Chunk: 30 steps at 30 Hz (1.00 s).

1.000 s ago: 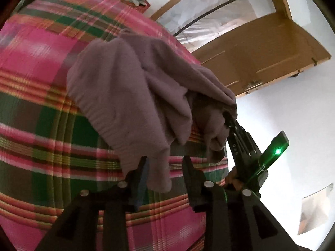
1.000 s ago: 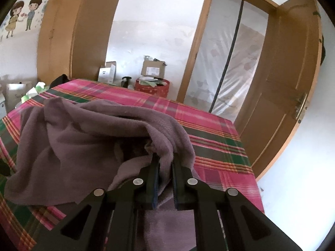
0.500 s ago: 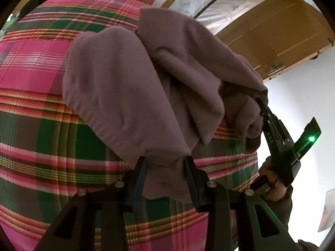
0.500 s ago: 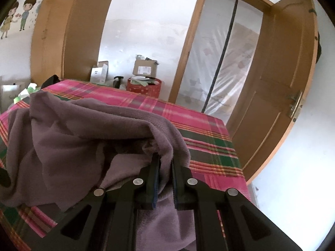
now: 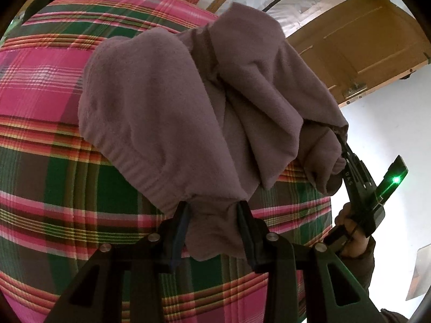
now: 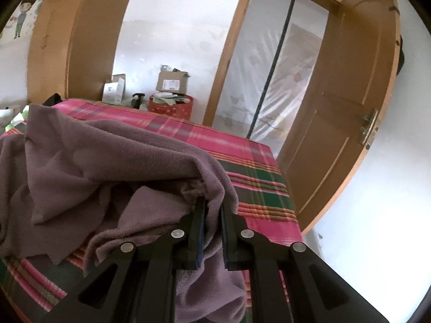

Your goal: Fold clothes

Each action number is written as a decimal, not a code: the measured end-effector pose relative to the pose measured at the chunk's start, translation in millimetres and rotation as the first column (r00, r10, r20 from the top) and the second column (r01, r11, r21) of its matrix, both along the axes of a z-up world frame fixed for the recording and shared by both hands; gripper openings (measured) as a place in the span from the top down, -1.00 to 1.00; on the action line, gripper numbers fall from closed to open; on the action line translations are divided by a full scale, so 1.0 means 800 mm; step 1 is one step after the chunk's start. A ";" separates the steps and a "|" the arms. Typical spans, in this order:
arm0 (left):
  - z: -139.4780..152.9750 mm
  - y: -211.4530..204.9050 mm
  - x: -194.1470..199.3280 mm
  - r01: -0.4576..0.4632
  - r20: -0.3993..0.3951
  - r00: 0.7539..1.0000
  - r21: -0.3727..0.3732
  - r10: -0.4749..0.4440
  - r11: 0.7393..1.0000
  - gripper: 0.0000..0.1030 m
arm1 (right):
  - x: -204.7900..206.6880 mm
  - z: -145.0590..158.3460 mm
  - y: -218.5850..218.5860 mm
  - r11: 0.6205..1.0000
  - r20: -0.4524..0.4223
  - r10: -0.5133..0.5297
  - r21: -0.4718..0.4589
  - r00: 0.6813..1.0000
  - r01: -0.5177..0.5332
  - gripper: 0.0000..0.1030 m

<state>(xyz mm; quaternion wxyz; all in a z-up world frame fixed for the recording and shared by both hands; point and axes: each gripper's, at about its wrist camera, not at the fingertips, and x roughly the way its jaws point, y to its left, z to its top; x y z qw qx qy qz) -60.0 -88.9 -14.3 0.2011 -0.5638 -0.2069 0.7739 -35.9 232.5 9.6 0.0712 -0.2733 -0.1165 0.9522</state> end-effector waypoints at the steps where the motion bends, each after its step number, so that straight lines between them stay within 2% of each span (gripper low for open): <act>1: -0.001 -0.002 0.000 0.000 0.000 1.000 0.000 0.000 1.000 0.28 | 0.000 0.000 0.003 1.000 0.001 -0.006 -0.002 1.000 0.006 0.80; 6: 0.001 -0.017 -0.003 -0.012 0.007 1.000 0.009 0.012 1.000 0.28 | -0.003 -0.005 0.010 1.000 0.017 -0.018 0.003 1.000 0.018 0.80; 10: 0.007 0.011 -0.010 -0.016 0.007 1.000 0.006 0.016 1.000 0.27 | -0.008 -0.013 0.013 1.000 0.030 -0.019 0.009 0.999 0.018 0.80; 14: 0.013 0.011 -0.002 -0.010 -0.008 1.000 -0.014 0.010 1.000 0.27 | -0.013 -0.024 0.018 1.000 0.054 -0.016 -0.001 0.998 0.016 0.80; 17: 0.022 0.011 0.008 0.013 -0.039 0.999 -0.048 -0.015 0.999 0.27 | -0.015 -0.028 0.019 1.000 0.068 -0.015 -0.008 0.998 0.016 0.80; 20: 0.035 0.018 0.023 0.059 -0.095 0.993 -0.120 -0.070 0.991 0.27 | -0.013 -0.026 0.019 1.000 0.065 -0.014 -0.021 0.998 0.015 0.78; 23: 0.046 0.027 0.038 0.097 -0.142 0.982 -0.186 -0.124 0.978 0.27 | -0.005 -0.017 0.017 0.999 0.046 -0.009 -0.030 0.999 0.011 0.64; 24: 0.049 0.029 0.044 0.103 -0.153 0.978 -0.224 -0.140 0.969 0.27 | -0.001 -0.014 0.016 1.000 0.039 -0.014 -0.025 0.999 0.015 0.51; 25: 0.051 0.034 0.050 0.105 -0.173 0.972 -0.275 -0.157 0.956 0.27 | 0.002 -0.012 0.015 1.000 0.033 -0.018 -0.021 0.999 0.019 0.46; 27: 0.056 0.045 0.062 0.105 -0.210 0.958 -0.376 -0.195 0.921 0.27 | 0.010 -0.007 0.012 0.999 0.021 -0.027 -0.016 0.999 0.027 0.40; 30: 0.059 0.061 0.085 0.130 -0.274 0.917 -0.479 -0.289 0.868 0.27 | 0.025 -0.001 0.013 0.998 0.011 -0.035 -0.044 0.999 0.036 0.39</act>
